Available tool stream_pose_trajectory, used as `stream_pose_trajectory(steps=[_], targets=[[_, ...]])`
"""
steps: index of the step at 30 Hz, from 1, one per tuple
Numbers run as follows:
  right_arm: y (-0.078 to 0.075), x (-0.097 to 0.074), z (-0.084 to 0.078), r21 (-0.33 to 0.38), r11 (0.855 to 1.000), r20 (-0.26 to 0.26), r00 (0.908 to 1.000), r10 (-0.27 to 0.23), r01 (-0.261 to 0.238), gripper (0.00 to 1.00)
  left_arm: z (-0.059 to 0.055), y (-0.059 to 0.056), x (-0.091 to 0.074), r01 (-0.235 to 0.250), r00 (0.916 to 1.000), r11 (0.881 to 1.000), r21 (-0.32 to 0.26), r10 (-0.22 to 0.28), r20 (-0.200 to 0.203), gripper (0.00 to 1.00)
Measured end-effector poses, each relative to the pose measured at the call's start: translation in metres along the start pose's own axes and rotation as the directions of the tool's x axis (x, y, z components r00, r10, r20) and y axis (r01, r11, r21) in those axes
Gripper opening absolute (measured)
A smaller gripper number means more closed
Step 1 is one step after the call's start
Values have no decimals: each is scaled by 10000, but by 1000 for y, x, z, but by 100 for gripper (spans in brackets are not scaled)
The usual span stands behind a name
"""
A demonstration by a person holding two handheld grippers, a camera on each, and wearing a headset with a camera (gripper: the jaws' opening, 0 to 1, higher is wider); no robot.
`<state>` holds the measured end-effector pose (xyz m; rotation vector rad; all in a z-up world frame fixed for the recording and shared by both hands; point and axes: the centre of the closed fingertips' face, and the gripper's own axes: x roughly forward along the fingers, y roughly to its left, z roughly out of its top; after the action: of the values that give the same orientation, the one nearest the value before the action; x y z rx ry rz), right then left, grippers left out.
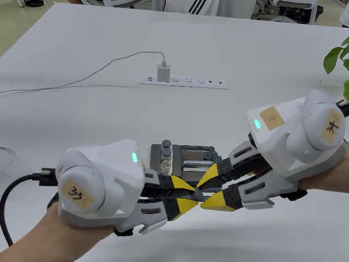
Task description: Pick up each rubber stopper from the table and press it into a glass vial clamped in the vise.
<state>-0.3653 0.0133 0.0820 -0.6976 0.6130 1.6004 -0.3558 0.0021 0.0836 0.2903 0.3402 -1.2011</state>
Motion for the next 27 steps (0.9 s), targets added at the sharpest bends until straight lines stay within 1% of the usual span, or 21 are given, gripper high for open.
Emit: stream_pose_trajectory(steps=[5, 6, 8, 10, 12, 15, 18, 23, 27], targets=[[-1, 0, -1, 21, 10000, -70, 10000, 22, -22, 9, 0, 0, 0, -32, 10000, 10000, -82, 33, 69, 3], [-1, 0, -1, -29, 10000, -74, 10000, 17, -17, 9, 0, 0, 0, -46, 9999, 9997, -231, 50, 148, 3], [-1, -1, 0, -87, 10000, -82, 10000, -1, 0, 9, 1, 2, -1, -101, 9997, 9994, -338, 108, 201, 3], [0, -1, 0, -179, 9998, -78, 10000, 22, -24, 9, 1, 2, -1, -92, 9997, 9992, -380, 101, 240, 3], [0, -1, 0, -435, 9991, -118, 9999, 19, -24, 9, 2, 1, -1, -66, 9996, 9991, -431, 79, 283, 3], [-1, -2, 1, -530, 9986, -122, 9999, -16, 9, 7, 3, 1, -2, -33, 9993, 9986, -535, 53, 369, 3], [-1, -3, 2, -439, 9990, -73, 10000, -30, 27, 7, 3, 2, -2, -40, 9990, 9980, -625, 67, 438, 3], [-2, -4, 2, -344, 9994, -116, 9999, 93, -97, 7, 4, 1, -2, -31, 9990, 9993, -377, 47, 448, 3], [-1, -5, 3, -24, 9997, -93, 9996, 259, -259, 7, 4, -1, -3, 8, 9990, 9998, -182, 0, 441, 3]])
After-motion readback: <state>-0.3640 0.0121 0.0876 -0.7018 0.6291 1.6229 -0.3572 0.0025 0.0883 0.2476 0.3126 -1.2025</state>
